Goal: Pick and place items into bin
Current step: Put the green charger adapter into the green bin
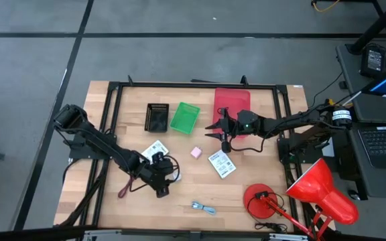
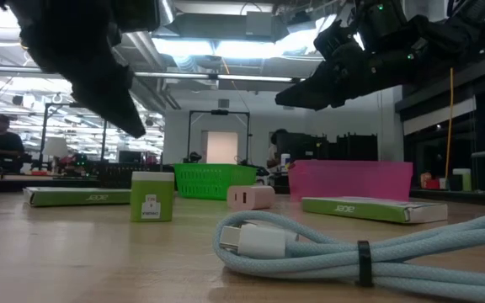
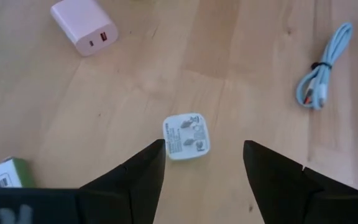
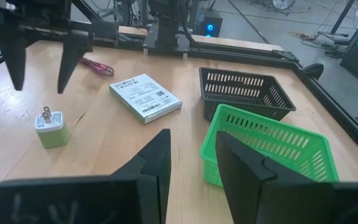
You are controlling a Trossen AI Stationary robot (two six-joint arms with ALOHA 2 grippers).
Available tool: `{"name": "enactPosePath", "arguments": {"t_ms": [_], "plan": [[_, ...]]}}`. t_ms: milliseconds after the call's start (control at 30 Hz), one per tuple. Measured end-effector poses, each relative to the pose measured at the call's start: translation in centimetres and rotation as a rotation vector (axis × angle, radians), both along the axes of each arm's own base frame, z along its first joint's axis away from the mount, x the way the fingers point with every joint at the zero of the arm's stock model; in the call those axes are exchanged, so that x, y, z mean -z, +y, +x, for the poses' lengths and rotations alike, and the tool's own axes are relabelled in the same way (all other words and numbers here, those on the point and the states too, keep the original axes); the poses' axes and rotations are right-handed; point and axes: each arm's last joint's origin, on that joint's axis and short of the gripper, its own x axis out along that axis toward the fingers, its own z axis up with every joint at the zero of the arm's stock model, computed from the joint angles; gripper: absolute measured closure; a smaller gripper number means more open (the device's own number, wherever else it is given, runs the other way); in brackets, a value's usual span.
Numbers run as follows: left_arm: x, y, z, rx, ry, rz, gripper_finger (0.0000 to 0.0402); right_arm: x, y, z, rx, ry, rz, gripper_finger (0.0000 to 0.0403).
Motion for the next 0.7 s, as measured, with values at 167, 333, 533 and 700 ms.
{"name": "enactPosePath", "arguments": {"t_ms": [167,333,533,700], "plan": [[1.1,0.4,-0.6,-0.019,0.023,0.01,0.019,0.0,0.0,0.0,0.0,0.0,0.0,0.0295],[1.8,0.5,-0.8,-0.022,-0.004,-0.008,0.019,0.0,0.0,0.0,0.0,0.0,0.0,0.0295],[2.8,0.7,-1.2,-0.022,-0.046,-0.035,0.019,0.0,0.0,0.0,0.0,0.0,0.0,0.0295],[3.2,0.7,-1.0,-0.017,-0.05,-0.019,0.019,0.0,0.0,0.0,0.0,0.0,0.0,0.0295]]}}
